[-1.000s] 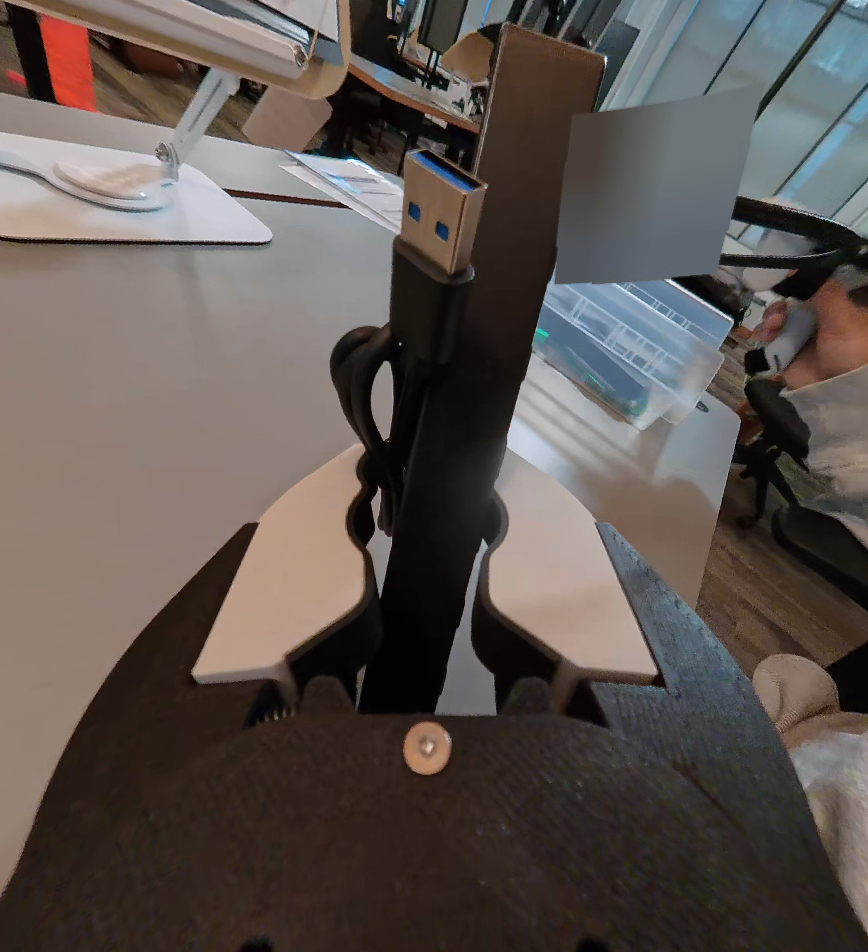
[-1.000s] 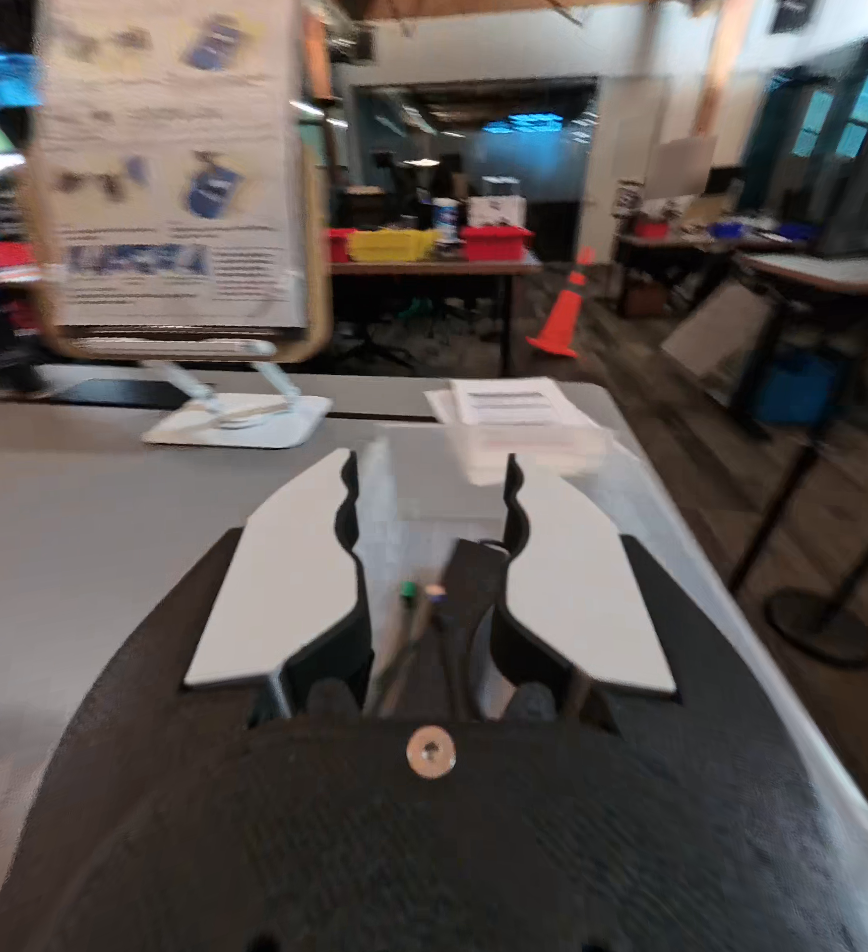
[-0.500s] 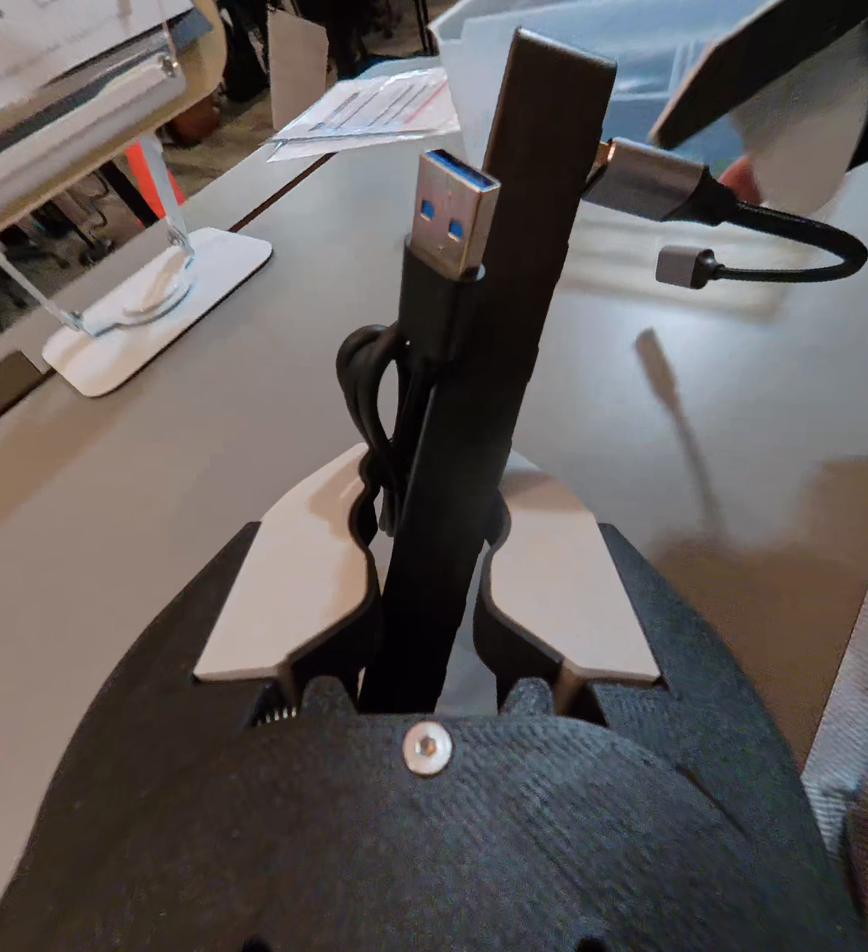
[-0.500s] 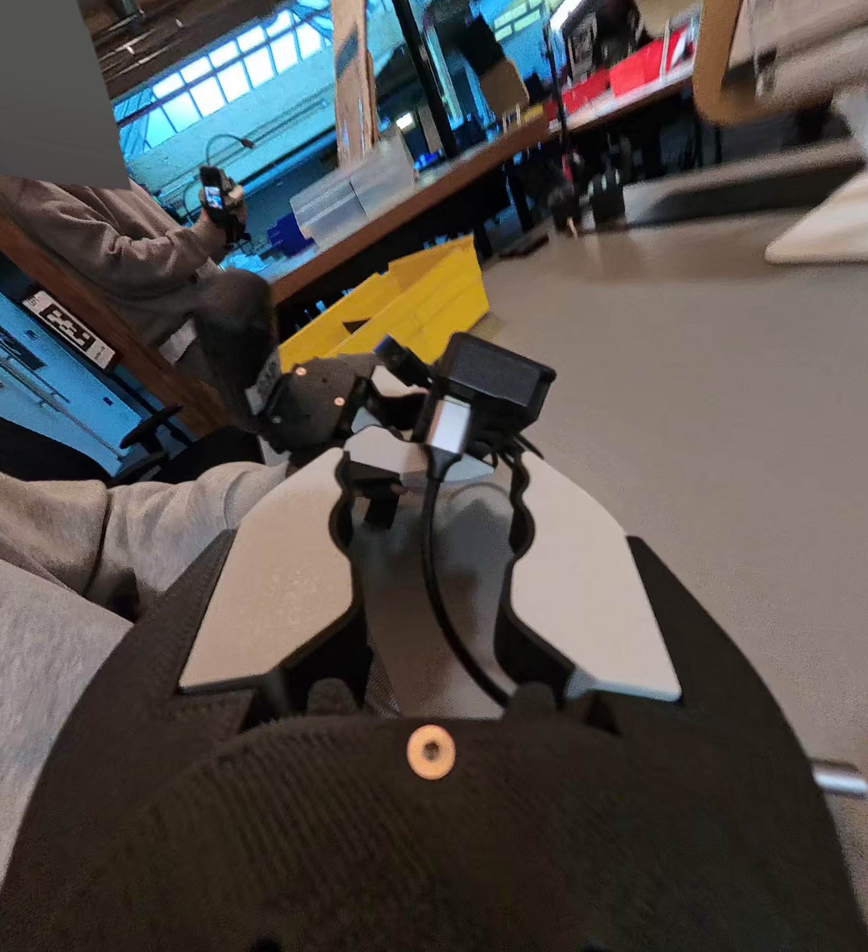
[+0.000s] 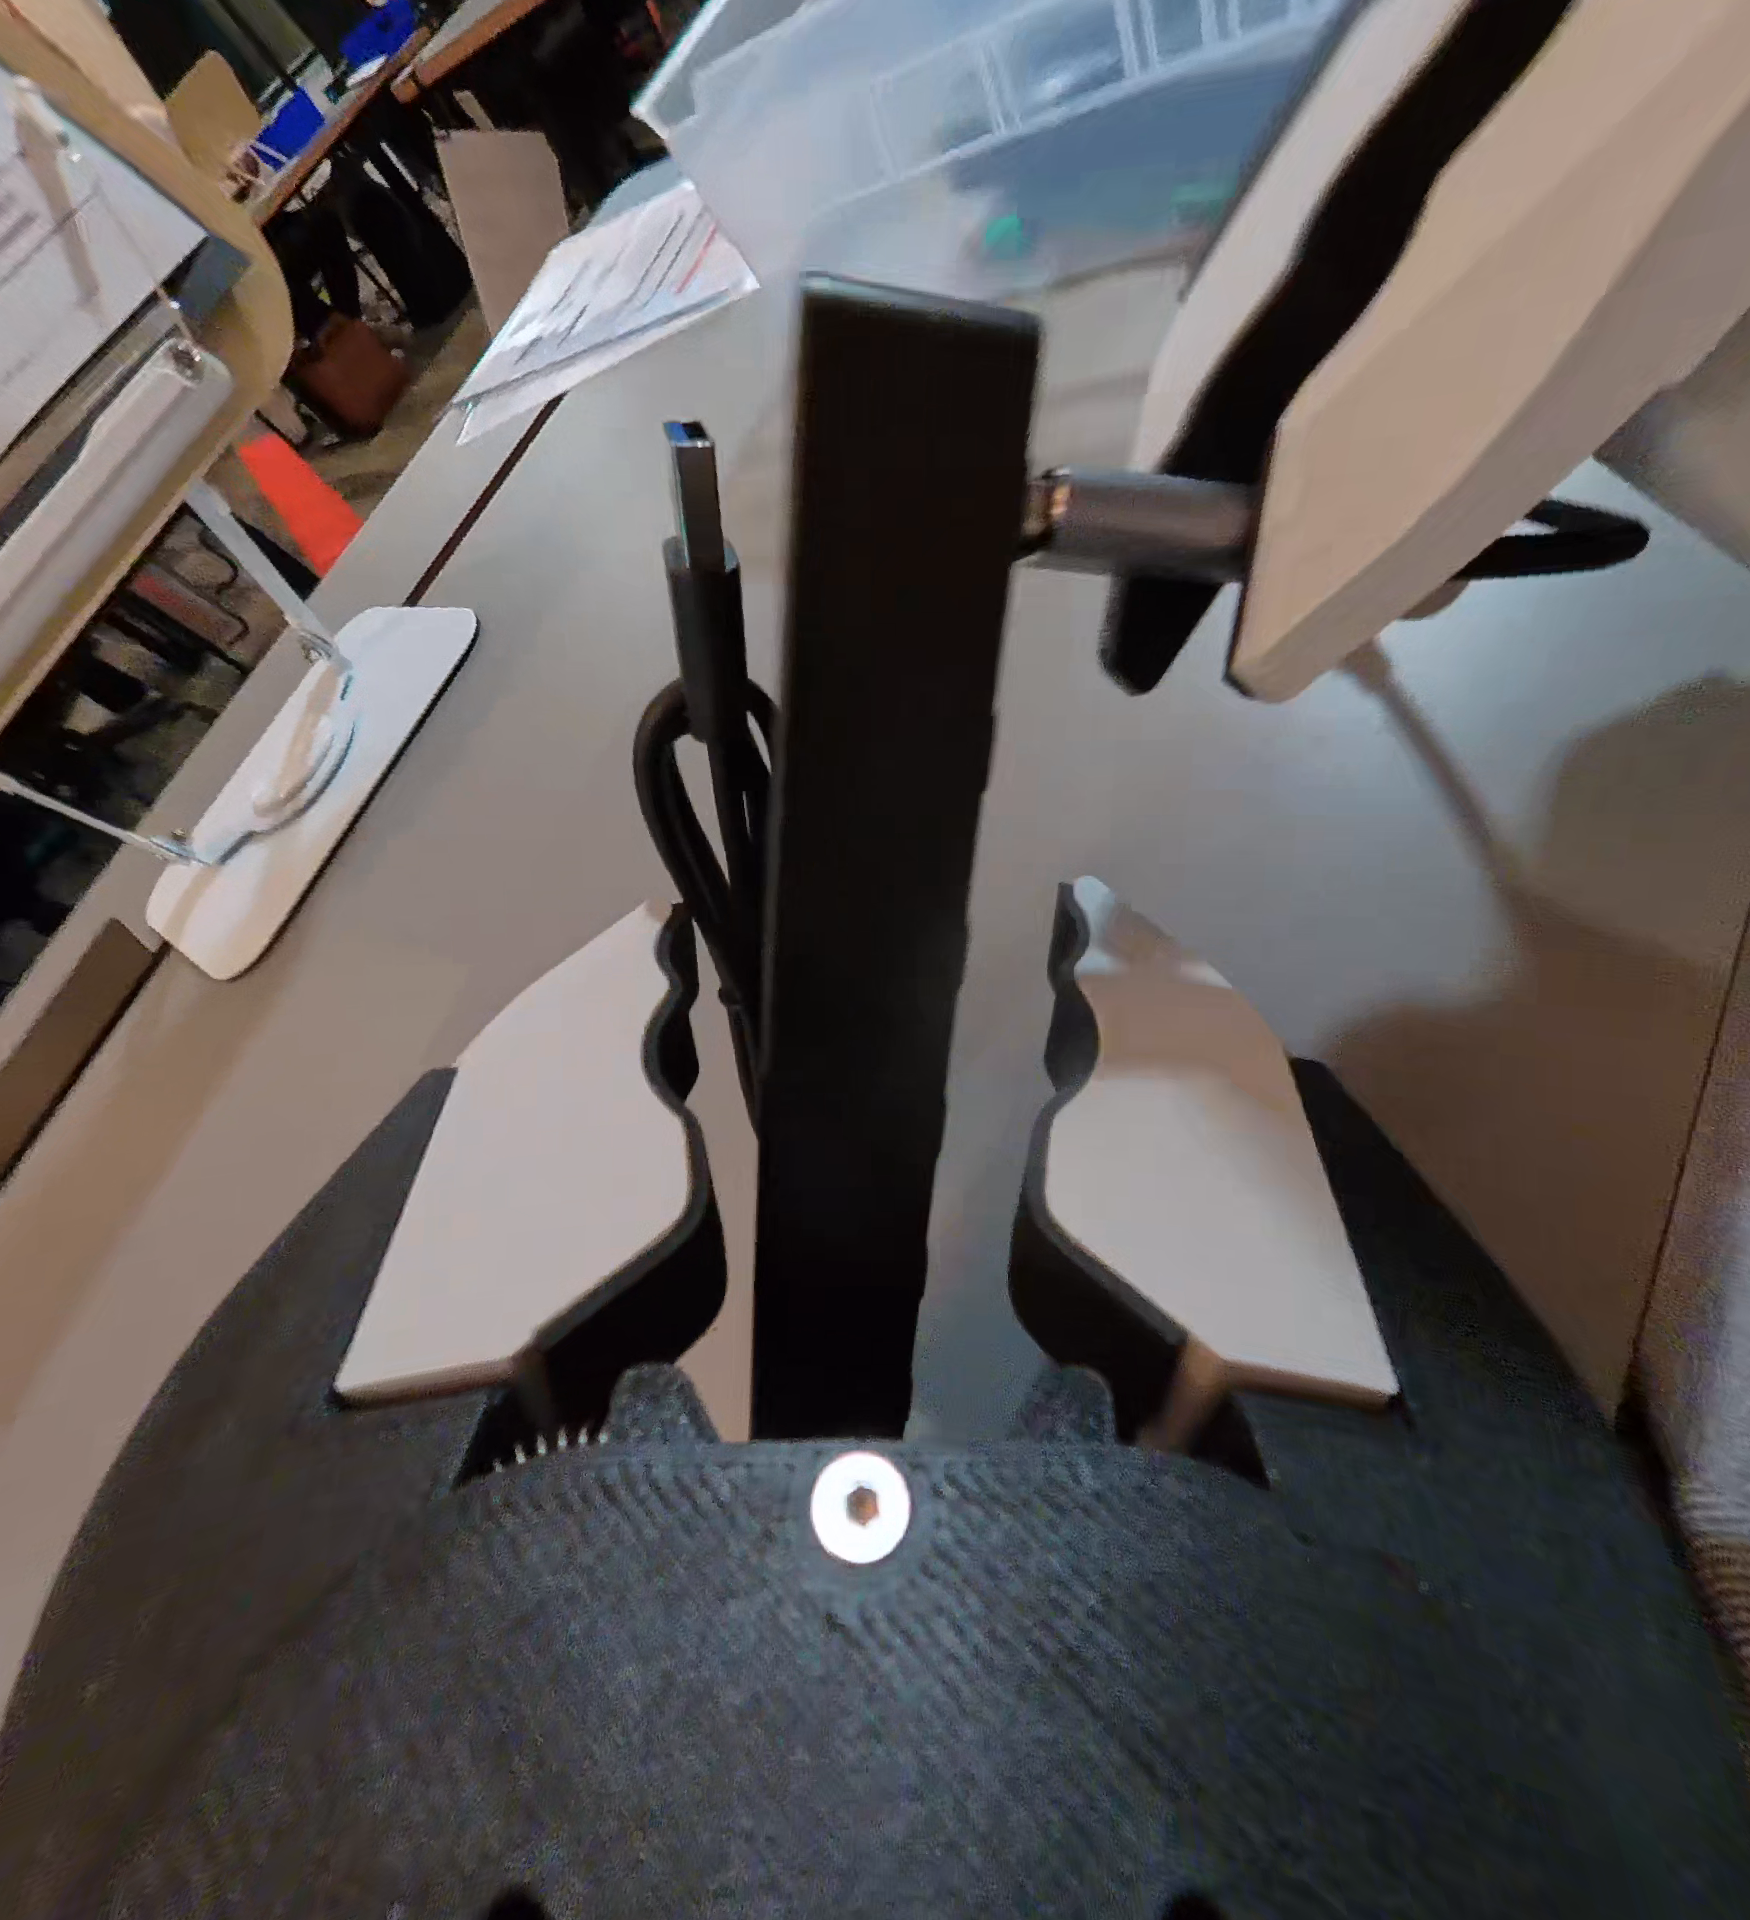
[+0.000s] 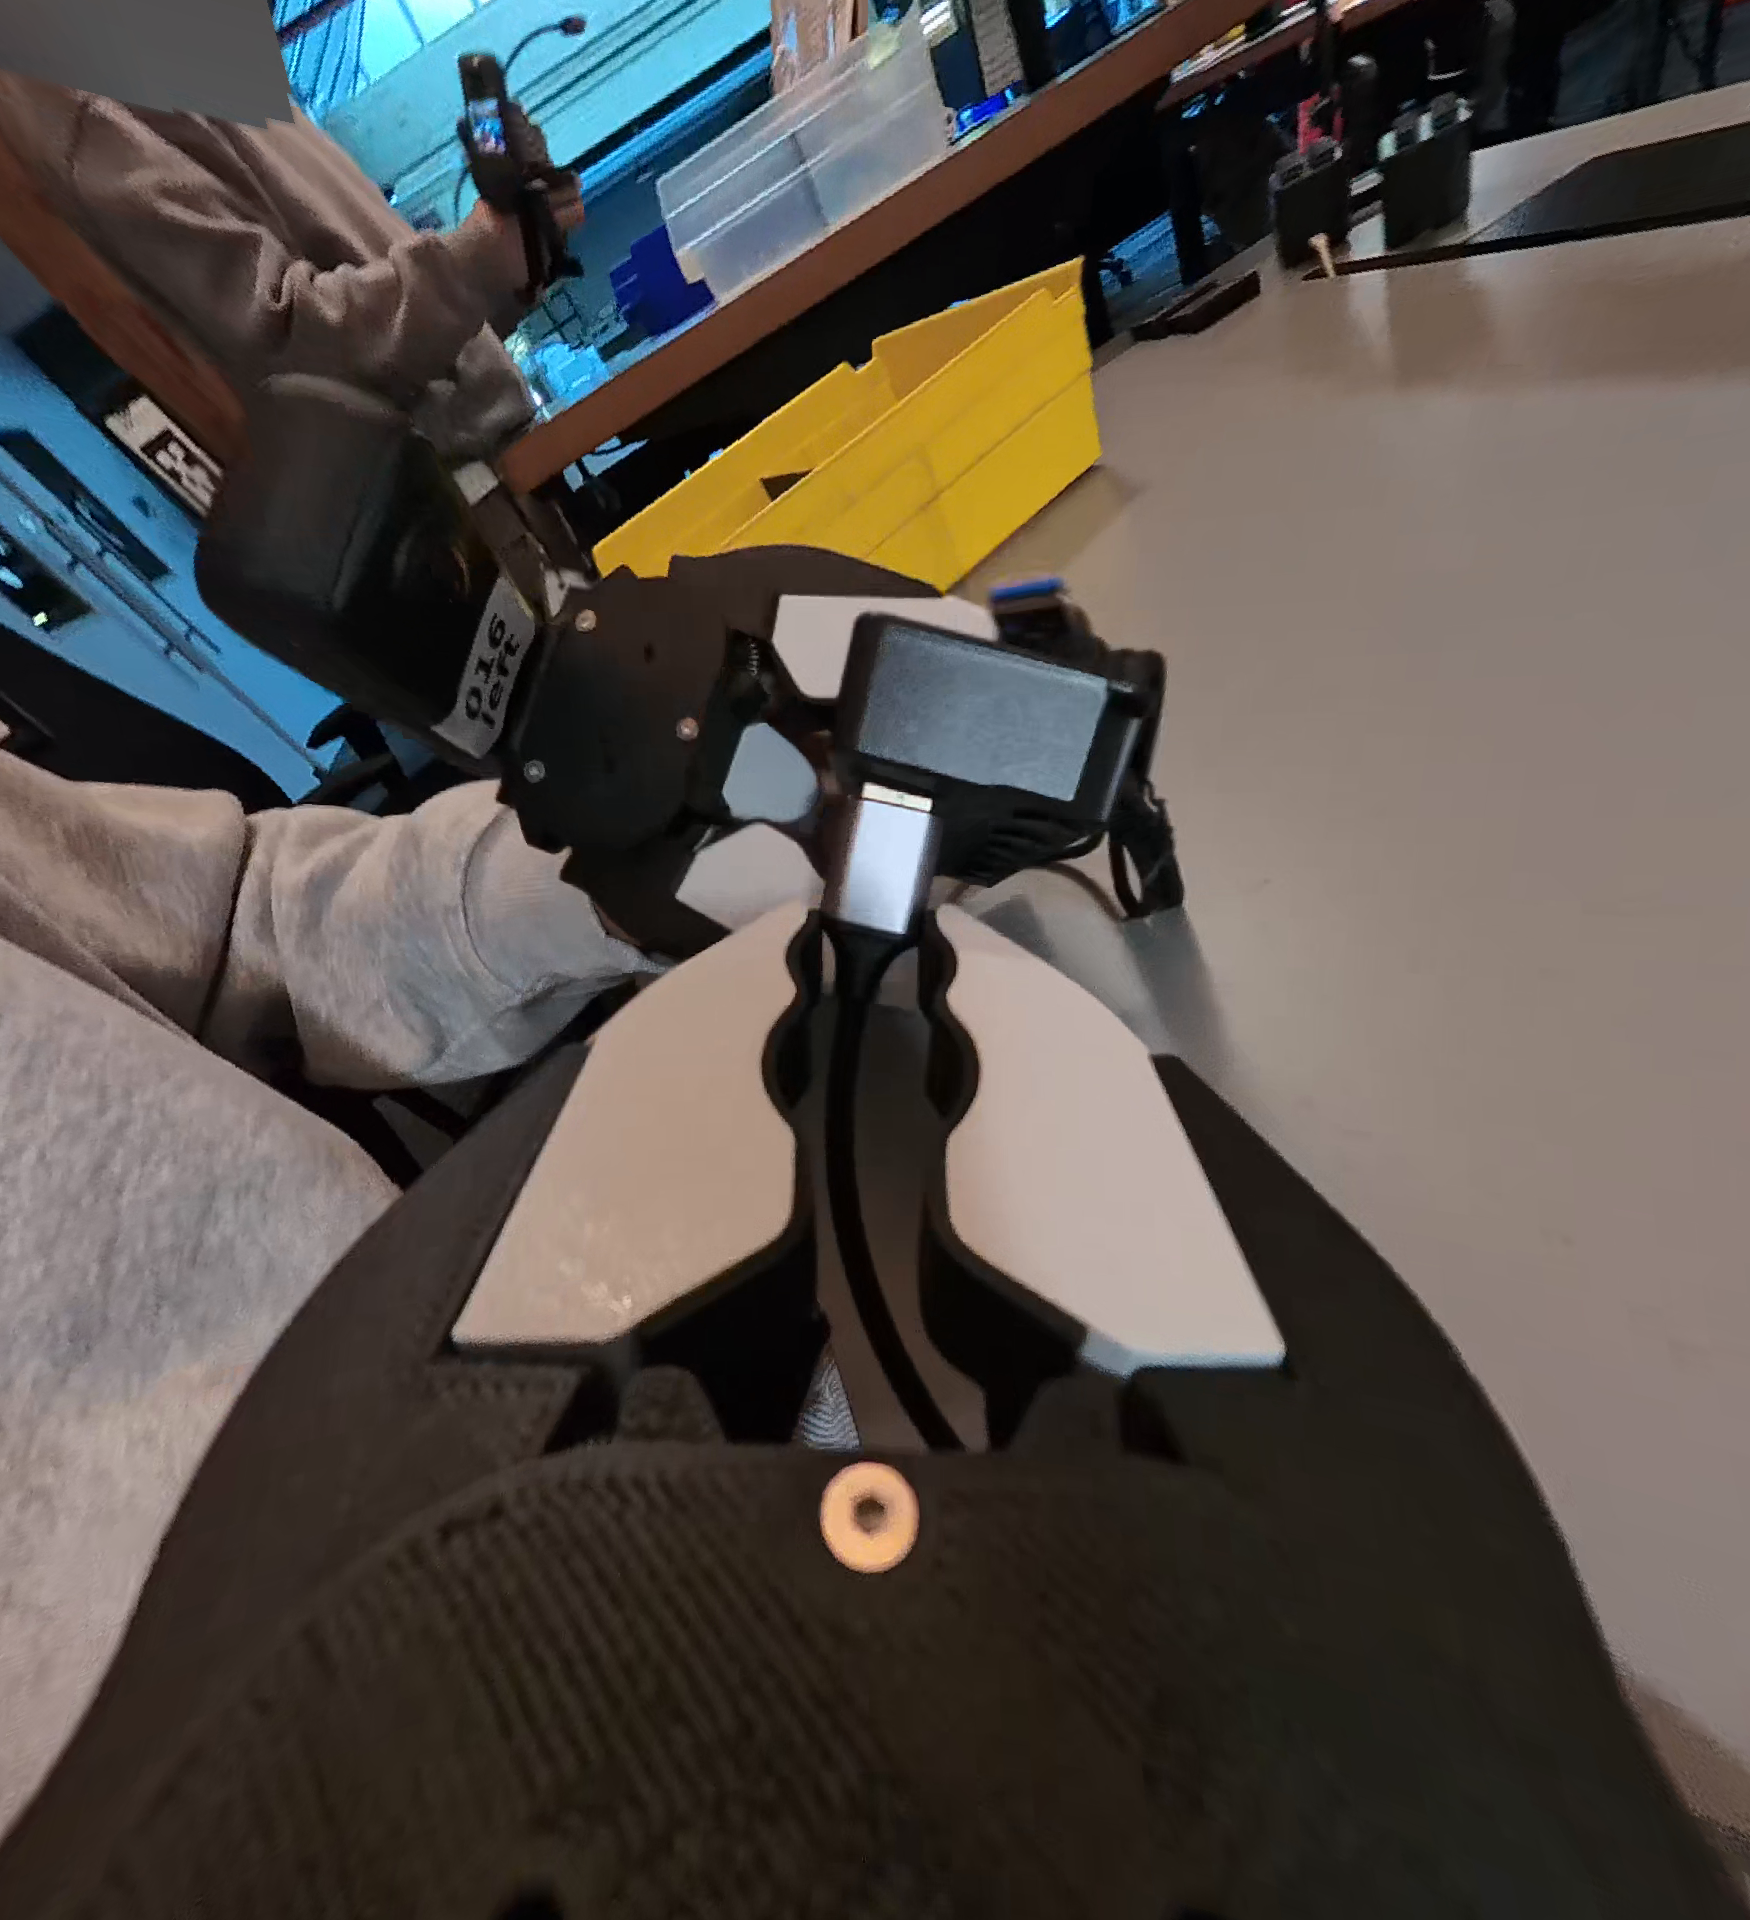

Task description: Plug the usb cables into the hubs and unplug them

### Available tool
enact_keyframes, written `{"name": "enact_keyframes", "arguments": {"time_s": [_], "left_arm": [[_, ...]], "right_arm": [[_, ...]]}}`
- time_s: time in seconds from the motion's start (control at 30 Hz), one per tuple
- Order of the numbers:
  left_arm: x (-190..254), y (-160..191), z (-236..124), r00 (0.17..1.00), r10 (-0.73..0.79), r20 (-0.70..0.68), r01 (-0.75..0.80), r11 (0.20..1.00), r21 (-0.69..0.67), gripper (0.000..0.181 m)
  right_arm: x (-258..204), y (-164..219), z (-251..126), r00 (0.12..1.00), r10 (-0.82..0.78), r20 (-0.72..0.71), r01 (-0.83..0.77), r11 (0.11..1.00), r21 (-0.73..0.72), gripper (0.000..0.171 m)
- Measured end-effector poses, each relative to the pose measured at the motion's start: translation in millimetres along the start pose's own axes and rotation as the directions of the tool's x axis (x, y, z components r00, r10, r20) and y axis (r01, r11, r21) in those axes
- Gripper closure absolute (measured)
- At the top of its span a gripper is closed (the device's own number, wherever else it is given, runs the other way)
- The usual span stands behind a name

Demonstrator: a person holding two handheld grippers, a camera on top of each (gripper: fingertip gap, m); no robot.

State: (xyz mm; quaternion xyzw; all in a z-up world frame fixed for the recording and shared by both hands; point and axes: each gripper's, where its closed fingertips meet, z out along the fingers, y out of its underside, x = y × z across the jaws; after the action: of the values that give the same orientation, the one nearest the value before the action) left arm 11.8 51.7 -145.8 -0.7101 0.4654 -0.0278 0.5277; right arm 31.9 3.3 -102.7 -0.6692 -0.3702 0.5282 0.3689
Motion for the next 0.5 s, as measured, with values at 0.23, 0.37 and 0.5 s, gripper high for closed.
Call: {"name": "enact_keyframes", "arguments": {"time_s": [0.23, 0.37, 0.5], "left_arm": [[2, -7, -1, 0.985, 0.148, 0.09, -0.145, 0.989, -0.037, 0.141], [0, -11, -3, 0.991, 0.106, 0.082, -0.105, 0.994, -0.012, 0.153], [-2, -11, -1, 0.989, 0.112, 0.093, -0.111, 0.994, -0.024, 0.153]], "right_arm": [[-8, 9, 1, 0.998, -0.037, 0.043, 0.039, 0.999, -0.035, 0.153], [-11, 7, 2, 0.997, 0.009, 0.076, -0.008, 1.0, -0.015, 0.153], [-9, 6, 2, 0.994, 0.064, 0.089, -0.065, 0.998, 0.005, 0.153]]}}
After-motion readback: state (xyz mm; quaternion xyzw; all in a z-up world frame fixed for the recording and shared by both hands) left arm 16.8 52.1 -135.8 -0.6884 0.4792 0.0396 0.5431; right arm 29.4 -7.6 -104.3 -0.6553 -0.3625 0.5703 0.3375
